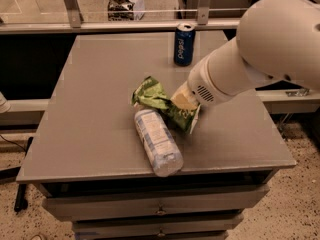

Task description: Move green jalapeno chip bag near blue plastic bottle

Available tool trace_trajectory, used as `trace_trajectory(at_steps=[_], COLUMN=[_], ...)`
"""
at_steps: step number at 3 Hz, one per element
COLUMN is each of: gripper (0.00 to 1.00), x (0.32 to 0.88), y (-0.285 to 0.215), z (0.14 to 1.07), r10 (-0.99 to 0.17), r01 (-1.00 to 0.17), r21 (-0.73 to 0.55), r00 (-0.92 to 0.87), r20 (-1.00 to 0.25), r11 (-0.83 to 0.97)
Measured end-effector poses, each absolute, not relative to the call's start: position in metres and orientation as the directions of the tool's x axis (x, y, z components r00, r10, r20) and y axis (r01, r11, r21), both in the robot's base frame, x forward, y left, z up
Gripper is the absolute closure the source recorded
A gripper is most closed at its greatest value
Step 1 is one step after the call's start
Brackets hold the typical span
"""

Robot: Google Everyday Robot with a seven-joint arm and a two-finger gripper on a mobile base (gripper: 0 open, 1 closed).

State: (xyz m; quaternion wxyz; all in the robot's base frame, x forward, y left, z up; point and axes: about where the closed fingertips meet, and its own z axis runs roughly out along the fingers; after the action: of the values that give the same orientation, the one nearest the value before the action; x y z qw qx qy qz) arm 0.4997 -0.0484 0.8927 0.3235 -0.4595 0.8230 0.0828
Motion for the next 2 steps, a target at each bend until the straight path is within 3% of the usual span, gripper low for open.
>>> trace_trajectory(at_steps=[2], gripper=[0.36], x=[0.4987], y=[-0.0435], z=[0.8946], r10=[-0.692], r01=[-0.819], r21=[-0.167], r00=[-0.332], r20=[-0.641], r11=[0.548])
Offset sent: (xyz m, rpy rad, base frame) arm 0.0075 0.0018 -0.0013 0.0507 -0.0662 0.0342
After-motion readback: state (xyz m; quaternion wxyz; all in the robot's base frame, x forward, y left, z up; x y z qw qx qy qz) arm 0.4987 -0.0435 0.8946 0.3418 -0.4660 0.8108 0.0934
